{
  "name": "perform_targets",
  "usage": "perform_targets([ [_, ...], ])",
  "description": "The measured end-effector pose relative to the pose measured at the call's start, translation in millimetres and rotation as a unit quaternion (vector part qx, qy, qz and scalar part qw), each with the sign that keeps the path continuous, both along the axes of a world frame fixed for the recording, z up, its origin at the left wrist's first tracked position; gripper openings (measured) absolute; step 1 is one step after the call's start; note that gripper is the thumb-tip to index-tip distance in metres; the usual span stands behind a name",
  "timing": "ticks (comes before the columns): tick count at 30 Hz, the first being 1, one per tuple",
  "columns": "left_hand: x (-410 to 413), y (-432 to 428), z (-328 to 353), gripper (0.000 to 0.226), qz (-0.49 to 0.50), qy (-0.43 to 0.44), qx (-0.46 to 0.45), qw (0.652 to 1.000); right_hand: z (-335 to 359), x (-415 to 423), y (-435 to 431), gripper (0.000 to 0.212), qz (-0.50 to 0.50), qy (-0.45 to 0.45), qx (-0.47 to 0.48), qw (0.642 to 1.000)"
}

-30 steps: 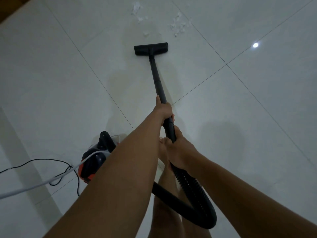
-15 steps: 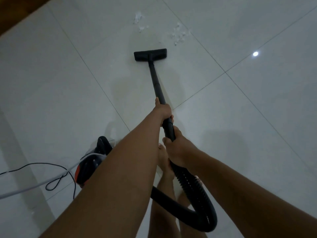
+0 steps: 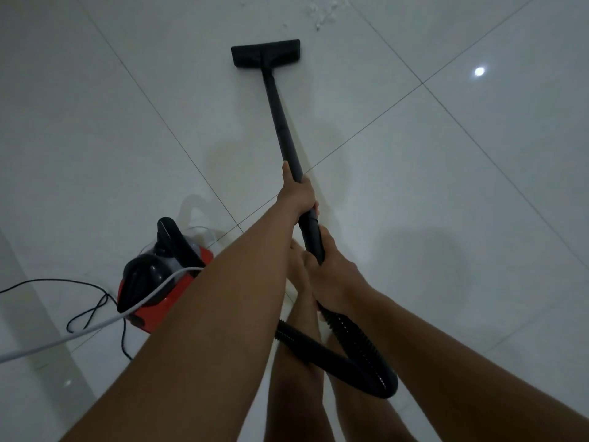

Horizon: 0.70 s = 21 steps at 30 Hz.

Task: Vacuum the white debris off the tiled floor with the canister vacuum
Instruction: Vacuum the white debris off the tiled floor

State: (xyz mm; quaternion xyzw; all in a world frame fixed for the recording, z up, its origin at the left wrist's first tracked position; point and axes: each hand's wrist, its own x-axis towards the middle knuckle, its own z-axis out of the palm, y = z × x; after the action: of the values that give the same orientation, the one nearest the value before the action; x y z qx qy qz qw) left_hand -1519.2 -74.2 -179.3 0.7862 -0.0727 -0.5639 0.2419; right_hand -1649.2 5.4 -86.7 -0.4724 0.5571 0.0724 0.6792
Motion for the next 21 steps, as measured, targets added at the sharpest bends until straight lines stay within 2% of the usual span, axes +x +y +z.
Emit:
perform_targets([
  [11, -9.2, 11.0, -10.0, 0.064, 0.015, 0.012, 0.007, 1.0, -13.8, -7.4, 13.6, 0.056, 0.008, 0.036, -0.004, 0.999],
  [21, -4.5, -3.3, -13.9, 0.065, 0.023, 0.025, 0.006, 0.999, -26.6, -3.1, 2.8, 0.064, 0.038, 0.063, -0.037, 0.997],
])
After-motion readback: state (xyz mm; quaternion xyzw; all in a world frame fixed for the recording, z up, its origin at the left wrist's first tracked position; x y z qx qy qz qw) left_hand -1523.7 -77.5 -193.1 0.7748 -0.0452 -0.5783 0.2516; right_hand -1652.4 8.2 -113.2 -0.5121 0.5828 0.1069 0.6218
